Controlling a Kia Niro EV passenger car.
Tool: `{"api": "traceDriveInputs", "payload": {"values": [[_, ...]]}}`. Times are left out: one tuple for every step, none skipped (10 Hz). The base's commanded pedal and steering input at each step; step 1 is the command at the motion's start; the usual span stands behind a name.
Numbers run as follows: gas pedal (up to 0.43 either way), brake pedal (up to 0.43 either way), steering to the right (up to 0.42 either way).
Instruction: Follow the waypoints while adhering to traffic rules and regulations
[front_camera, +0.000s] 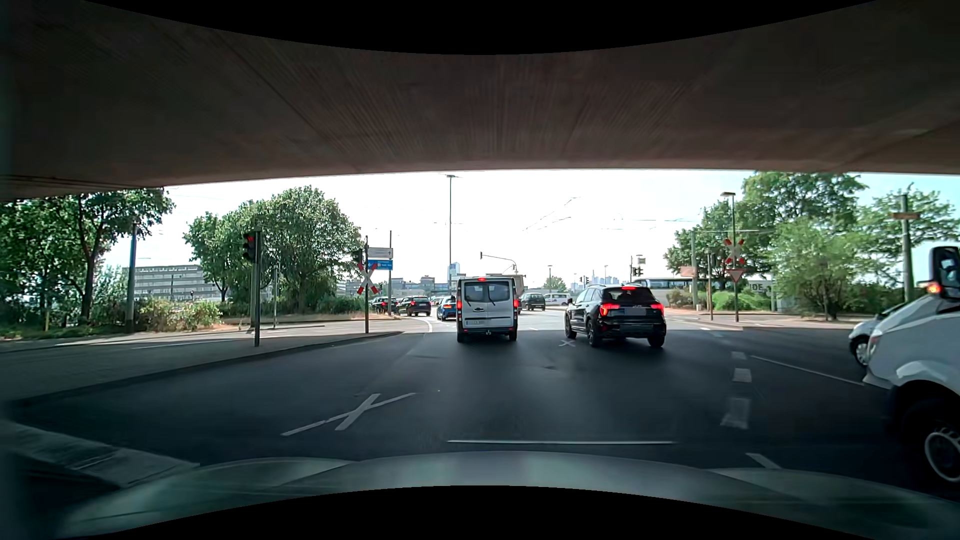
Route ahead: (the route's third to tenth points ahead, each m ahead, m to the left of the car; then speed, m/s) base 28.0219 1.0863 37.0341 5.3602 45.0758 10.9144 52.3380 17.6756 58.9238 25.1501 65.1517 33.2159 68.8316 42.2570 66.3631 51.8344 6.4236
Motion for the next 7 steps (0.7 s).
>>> {"api": "traceDriveInputs", "payload": {"values": [[0.0, 0.11, -0.041], [0.0, 0.134, -0.041], [0.0, 0.146, -0.041], [0.0, 0.146, -0.041], [0.0, 0.159, -0.04], [0.0, 0.152, -0.039], [0.0, 0.152, -0.04]]}}
